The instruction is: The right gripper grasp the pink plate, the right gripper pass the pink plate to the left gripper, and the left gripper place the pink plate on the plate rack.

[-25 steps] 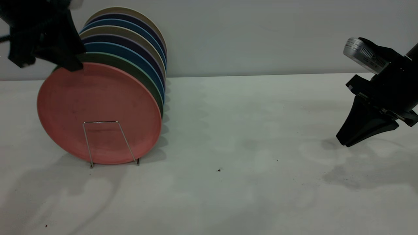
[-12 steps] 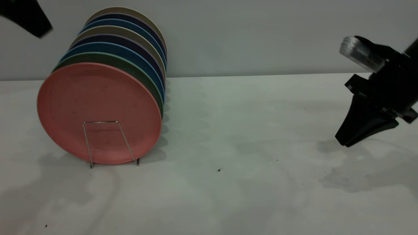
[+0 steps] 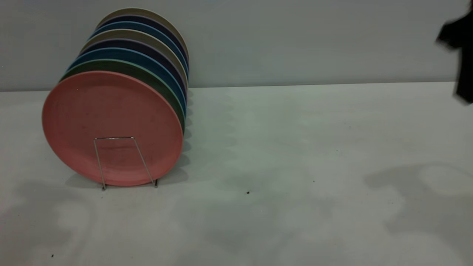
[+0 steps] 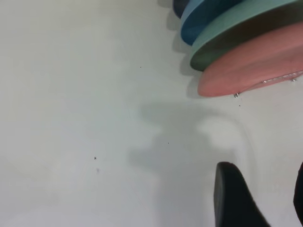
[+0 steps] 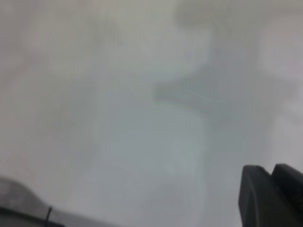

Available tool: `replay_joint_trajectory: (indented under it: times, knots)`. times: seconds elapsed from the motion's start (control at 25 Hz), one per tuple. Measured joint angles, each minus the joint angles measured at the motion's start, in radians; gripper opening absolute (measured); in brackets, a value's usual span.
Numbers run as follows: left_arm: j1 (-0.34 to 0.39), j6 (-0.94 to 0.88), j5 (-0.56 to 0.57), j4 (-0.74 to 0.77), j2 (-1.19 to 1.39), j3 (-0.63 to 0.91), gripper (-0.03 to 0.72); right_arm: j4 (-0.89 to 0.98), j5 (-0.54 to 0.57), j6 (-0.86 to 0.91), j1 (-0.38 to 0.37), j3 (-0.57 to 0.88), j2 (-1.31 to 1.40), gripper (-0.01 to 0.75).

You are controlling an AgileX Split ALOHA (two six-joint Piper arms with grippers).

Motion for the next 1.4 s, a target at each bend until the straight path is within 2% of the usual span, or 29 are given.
replay_joint_trajectory:
  times: [0.16, 0.28, 0.52, 0.72, 0.88, 1.24, 1.4]
  knots:
    - [0.000, -0.003, 0.003, 0.000, -0.128, 0.081, 0.347, 0.000, 0.146, 0.028, 0.000, 0.000, -0.165, 0.056]
    - [0.000, -0.003, 0.005, 0.000, -0.231, 0.167, 0.353, 0.017, 0.202, 0.033, 0.000, 0.001, -0.282, 0.081]
    - [0.000, -0.025, 0.022, 0.000, -0.461, 0.329, 0.438, 0.143, 0.217, 0.037, 0.000, 0.071, -0.555, 0.190]
    - [0.000, -0.036, 0.124, -0.012, -0.668, 0.413, 0.484, 0.187, 0.228, 0.037, 0.000, 0.205, -0.823, 0.277]
    - [0.000, -0.042, 0.240, -0.054, -0.862, 0.457, 0.487, 0.187, 0.228, 0.035, 0.000, 0.317, -1.051, 0.293]
    - [0.000, -0.045, 0.245, -0.116, -1.321, 0.587, 0.487, 0.187, 0.228, 0.004, 0.000, 0.531, -1.454, 0.295]
    - [0.000, -0.045, 0.245, -0.136, -1.354, 0.615, 0.487, 0.186, 0.228, -0.043, 0.006, 0.620, -1.502, 0.295]
